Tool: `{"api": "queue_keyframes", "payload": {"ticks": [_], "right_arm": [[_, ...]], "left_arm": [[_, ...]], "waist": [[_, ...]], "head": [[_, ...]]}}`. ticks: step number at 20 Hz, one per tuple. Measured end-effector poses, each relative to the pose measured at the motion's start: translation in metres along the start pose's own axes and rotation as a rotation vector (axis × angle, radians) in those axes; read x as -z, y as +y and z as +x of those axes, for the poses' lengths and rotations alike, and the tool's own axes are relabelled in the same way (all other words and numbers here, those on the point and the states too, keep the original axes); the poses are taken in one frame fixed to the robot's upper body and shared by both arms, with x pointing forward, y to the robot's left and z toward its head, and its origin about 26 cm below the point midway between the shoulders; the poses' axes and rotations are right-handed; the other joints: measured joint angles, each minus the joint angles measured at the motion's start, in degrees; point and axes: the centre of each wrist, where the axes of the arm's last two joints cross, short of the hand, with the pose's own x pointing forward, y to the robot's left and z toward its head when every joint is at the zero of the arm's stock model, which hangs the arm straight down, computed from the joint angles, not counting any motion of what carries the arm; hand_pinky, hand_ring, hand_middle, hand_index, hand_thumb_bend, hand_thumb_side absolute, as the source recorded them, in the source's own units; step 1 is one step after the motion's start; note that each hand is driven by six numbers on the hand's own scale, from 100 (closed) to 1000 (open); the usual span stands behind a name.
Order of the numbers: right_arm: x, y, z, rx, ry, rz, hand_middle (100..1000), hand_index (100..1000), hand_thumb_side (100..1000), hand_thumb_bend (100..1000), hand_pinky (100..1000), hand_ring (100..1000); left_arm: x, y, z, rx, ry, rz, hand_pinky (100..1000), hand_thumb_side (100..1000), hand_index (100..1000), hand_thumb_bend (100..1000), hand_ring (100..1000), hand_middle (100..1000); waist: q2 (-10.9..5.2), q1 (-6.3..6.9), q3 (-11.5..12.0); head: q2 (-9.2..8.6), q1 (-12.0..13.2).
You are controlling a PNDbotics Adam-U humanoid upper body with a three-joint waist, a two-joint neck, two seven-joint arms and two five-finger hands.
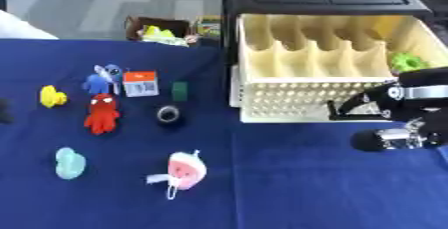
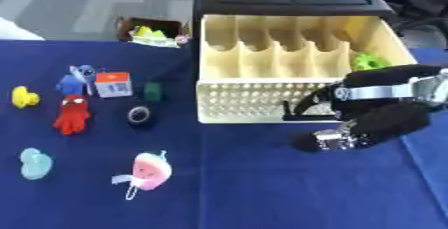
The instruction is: Pick up objects from table and place into drawer.
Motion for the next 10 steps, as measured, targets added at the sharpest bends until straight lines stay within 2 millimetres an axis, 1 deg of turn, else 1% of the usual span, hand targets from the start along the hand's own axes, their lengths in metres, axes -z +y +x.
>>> {"api": "queue_keyframes", "payload": {"ticks": [4, 10], "right_arm": [[-0.0050, -0.0038, -0.0012, -0.008, 0.002, -0.024, 100, 961, 1000, 433, 100, 100], [-0.0107, -0.0042, -0.0060, 0.000, -0.011, -0.056, 100, 952, 1000, 416, 100, 100]], "left_arm": [[0.0000, 0.0000, 0.0000, 0.000, 0.001, 0.000, 425, 1000, 809, 100, 519, 579], [-0.0001, 0.0001, -0.0001, 0.001, 0.004, -0.003, 425, 1000, 808, 100, 521, 580]], "waist": [[0.04, 0.02, 0.00], [0.08, 0.04, -0.20]], "head": [[0.00, 0.12], [0.00, 0.22]]}}
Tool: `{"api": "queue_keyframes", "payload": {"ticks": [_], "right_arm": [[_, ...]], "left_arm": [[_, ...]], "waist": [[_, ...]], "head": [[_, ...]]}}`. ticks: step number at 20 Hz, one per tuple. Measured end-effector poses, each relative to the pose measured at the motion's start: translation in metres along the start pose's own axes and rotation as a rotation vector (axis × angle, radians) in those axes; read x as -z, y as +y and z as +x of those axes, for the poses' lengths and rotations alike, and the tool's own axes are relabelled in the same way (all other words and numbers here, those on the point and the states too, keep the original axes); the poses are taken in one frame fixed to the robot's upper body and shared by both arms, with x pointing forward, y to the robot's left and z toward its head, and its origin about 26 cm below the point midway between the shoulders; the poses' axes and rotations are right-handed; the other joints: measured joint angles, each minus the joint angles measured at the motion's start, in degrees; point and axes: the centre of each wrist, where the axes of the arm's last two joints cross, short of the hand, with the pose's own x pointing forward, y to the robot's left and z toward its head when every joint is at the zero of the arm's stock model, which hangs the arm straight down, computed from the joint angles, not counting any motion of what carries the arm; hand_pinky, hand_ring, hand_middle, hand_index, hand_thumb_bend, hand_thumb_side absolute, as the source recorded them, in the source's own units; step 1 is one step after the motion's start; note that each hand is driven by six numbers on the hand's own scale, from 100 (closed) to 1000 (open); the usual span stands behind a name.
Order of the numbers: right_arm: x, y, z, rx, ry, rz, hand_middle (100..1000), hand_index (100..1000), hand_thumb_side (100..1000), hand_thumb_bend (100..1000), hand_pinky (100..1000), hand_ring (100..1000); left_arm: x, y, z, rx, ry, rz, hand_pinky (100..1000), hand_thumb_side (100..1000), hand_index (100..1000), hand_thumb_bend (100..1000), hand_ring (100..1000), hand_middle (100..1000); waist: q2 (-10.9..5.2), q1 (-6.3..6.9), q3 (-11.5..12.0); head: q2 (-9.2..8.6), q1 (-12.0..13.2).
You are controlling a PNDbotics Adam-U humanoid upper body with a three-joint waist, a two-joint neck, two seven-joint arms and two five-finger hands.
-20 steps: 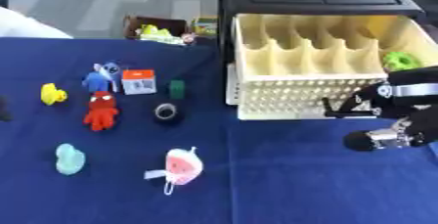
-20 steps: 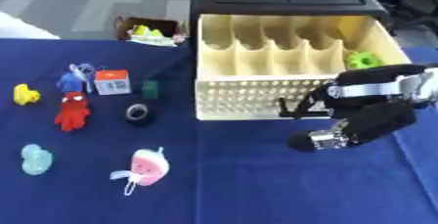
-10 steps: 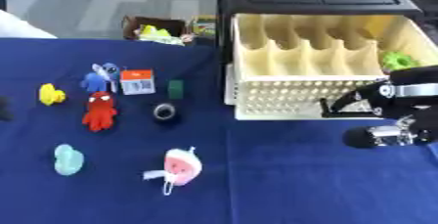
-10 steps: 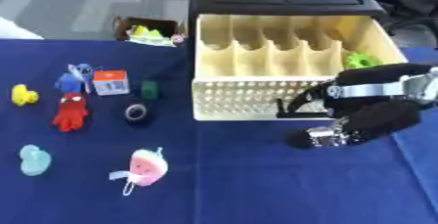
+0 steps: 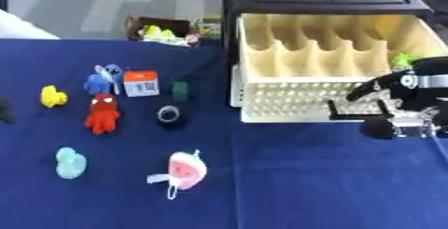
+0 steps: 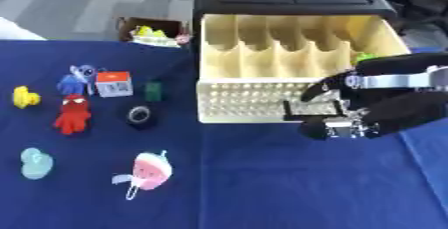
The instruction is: Pick up objects from table and place into drawer.
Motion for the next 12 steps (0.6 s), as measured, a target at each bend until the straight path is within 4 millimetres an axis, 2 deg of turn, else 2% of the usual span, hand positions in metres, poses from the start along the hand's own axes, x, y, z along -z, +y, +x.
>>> {"api": "queue_keyframes", "payload": {"ticks": [4, 7, 9, 12], "right_arm": [[-0.006, -0.003, -0.003, 0.001, -0.018, -0.044, 100, 936, 1000, 375, 100, 100], [-0.012, -0.008, -0.005, 0.002, -0.042, -0.104, 100, 888, 1000, 237, 100, 100], [-0.016, -0.011, -0.006, 0.019, -0.087, -0.170, 100, 829, 1000, 100, 100, 100], [-0.022, -0.016, -0.007, 0.060, -0.175, -0.307, 100, 784, 1000, 100, 100, 100]], "left_arm": [[0.000, 0.000, 0.000, 0.000, 0.000, 0.000, 426, 1000, 808, 100, 521, 580], [0.000, 0.000, 0.000, 0.000, -0.003, 0.003, 426, 998, 807, 100, 521, 581], [0.000, 0.000, 0.000, 0.000, -0.006, 0.006, 427, 993, 807, 100, 521, 582], [0.000, 0.000, 0.000, 0.001, -0.013, 0.011, 427, 978, 807, 100, 522, 583]], "waist": [[0.00, 0.02, -0.31], [-0.01, 0.13, -0.32], [-0.04, 0.36, -0.37], [-0.12, 0.71, -0.39]], "head": [[0.00, 0.27], [0.03, 0.77], [0.17, 1.43], [0.82, 2.30]]}}
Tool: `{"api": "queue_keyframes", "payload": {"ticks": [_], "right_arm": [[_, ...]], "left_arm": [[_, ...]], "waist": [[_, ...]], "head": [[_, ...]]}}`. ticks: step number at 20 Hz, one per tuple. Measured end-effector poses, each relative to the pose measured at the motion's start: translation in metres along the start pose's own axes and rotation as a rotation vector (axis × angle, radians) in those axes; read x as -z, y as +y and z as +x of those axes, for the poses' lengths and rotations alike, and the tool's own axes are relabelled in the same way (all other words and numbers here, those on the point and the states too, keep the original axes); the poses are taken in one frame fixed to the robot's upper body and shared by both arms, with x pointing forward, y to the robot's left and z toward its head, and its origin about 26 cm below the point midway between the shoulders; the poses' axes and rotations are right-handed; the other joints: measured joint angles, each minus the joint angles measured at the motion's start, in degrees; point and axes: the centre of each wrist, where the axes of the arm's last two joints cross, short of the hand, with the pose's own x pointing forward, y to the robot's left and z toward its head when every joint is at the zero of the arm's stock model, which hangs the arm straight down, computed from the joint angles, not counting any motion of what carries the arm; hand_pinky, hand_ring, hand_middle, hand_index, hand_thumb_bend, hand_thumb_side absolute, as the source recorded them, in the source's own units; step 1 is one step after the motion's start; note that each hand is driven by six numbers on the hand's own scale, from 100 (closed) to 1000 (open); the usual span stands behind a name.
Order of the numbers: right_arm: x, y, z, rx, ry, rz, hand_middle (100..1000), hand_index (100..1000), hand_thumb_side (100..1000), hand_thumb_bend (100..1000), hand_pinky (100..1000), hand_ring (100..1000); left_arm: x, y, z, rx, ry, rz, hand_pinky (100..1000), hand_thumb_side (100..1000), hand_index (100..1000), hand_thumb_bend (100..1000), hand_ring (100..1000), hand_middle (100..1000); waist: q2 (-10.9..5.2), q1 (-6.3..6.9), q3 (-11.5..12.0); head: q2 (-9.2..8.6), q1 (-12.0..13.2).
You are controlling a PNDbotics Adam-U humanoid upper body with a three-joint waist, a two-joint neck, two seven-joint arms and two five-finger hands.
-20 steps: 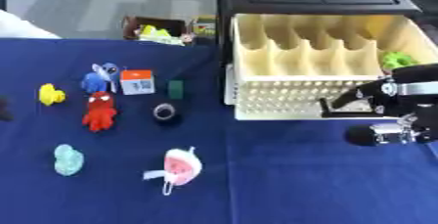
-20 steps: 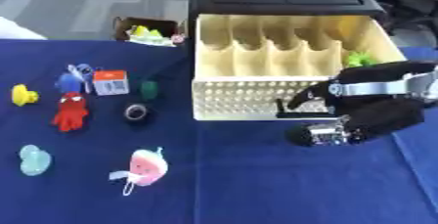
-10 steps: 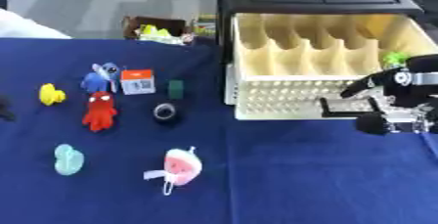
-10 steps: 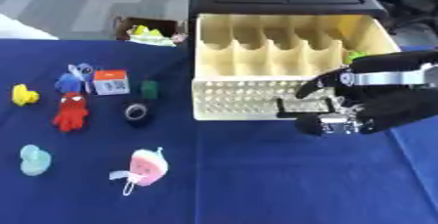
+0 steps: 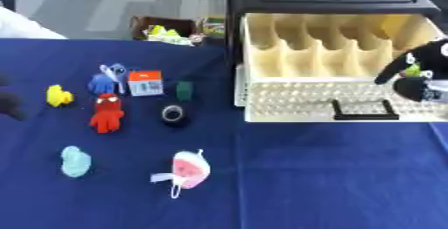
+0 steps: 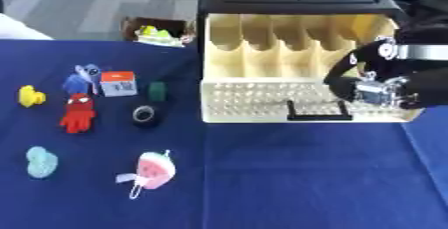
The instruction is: Pick up objects from table and place into drawer.
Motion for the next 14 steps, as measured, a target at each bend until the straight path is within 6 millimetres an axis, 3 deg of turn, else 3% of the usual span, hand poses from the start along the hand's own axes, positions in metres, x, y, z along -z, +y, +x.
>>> {"api": "queue_keyframes", "payload": {"ticks": [7, 10, 11, 14], "right_arm": [[-0.004, -0.001, -0.005, 0.113, -0.140, -0.338, 100, 730, 1000, 100, 116, 118], [-0.004, 0.001, -0.007, 0.196, -0.186, -0.496, 116, 727, 1000, 100, 185, 174], [-0.004, 0.002, -0.008, 0.226, -0.195, -0.546, 176, 733, 1000, 100, 265, 235], [-0.003, 0.004, -0.009, 0.316, -0.210, -0.683, 278, 754, 1000, 100, 396, 341]], "left_arm": [[0.005, 0.004, 0.003, 0.021, -0.036, 0.001, 430, 928, 809, 100, 529, 593], [0.009, 0.006, 0.007, 0.047, -0.067, -0.004, 432, 895, 811, 100, 532, 599], [0.011, 0.007, 0.008, 0.058, -0.078, -0.011, 433, 864, 813, 100, 536, 605], [0.018, 0.008, 0.014, 0.103, -0.121, -0.038, 436, 818, 816, 100, 543, 616]], "waist": [[-0.64, 0.44, -0.02], [-1.20, 0.59, -0.08], [-1.41, 0.67, -0.08], [-2.03, 0.87, -0.07]], "head": [[1.86, 0.93], [2.59, 1.34], [2.79, 1.44], [3.56, 1.67]]}}
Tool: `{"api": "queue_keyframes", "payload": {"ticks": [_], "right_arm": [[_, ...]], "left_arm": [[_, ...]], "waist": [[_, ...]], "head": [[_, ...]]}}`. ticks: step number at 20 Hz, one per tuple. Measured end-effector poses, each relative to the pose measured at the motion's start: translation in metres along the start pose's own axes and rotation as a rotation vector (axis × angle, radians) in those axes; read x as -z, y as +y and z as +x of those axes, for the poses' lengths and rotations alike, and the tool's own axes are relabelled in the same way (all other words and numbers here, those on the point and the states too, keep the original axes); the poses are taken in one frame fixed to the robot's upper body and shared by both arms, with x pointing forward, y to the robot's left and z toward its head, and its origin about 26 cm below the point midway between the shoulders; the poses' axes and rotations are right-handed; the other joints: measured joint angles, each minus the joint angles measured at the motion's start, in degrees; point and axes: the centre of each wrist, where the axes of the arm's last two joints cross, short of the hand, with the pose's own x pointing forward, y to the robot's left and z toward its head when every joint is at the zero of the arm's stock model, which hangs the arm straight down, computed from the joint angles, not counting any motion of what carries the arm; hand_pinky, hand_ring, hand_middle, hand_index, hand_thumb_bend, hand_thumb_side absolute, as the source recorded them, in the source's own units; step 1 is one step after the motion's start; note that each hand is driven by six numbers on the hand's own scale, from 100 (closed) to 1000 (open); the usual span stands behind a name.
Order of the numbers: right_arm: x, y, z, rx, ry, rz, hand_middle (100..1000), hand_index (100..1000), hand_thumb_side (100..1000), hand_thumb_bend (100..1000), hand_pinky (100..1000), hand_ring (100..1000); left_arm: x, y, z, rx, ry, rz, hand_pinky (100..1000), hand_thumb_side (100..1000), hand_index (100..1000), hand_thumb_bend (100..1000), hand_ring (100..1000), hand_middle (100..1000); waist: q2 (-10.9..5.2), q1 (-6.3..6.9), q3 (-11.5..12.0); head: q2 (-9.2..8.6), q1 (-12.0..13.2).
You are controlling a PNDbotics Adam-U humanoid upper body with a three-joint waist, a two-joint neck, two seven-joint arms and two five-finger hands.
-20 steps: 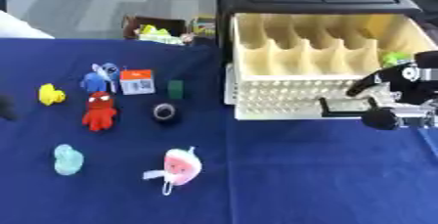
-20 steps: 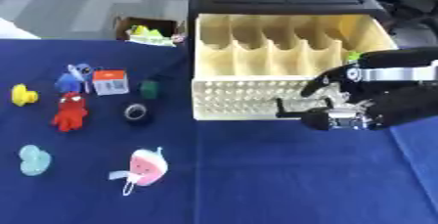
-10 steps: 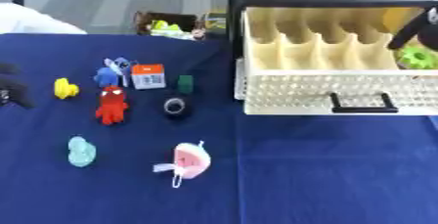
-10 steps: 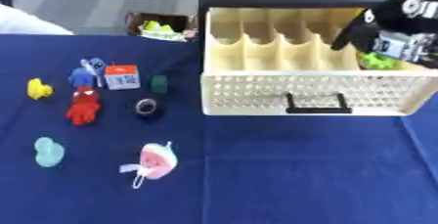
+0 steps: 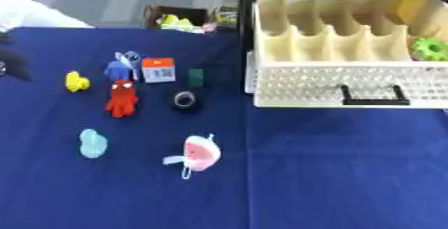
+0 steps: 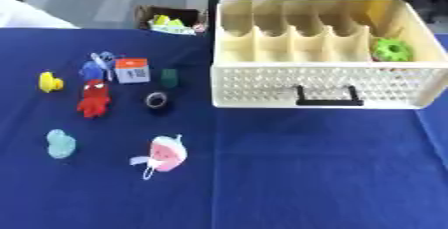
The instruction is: Pick up objects from table and place into drawer.
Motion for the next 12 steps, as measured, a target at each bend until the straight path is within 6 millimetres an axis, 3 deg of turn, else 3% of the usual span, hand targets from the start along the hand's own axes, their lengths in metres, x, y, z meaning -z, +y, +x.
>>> {"api": "queue_keyframes", "payload": {"ticks": [3, 12], "right_arm": [[0.000, 0.004, -0.002, 0.055, -0.003, -0.115, 395, 780, 1000, 100, 537, 475], [0.001, 0.014, -0.006, 0.090, -0.023, -0.270, 418, 776, 1000, 100, 578, 505]], "left_arm": [[0.010, 0.003, 0.006, 0.064, -0.047, -0.027, 439, 765, 817, 100, 549, 620], [0.043, 0.018, 0.017, 0.402, -0.148, -0.157, 466, 633, 855, 100, 576, 660]], "waist": [[-0.54, 0.21, 0.00], [-1.58, 0.87, 0.11]], "head": [[0.70, 0.16], [1.18, 0.24]]}}
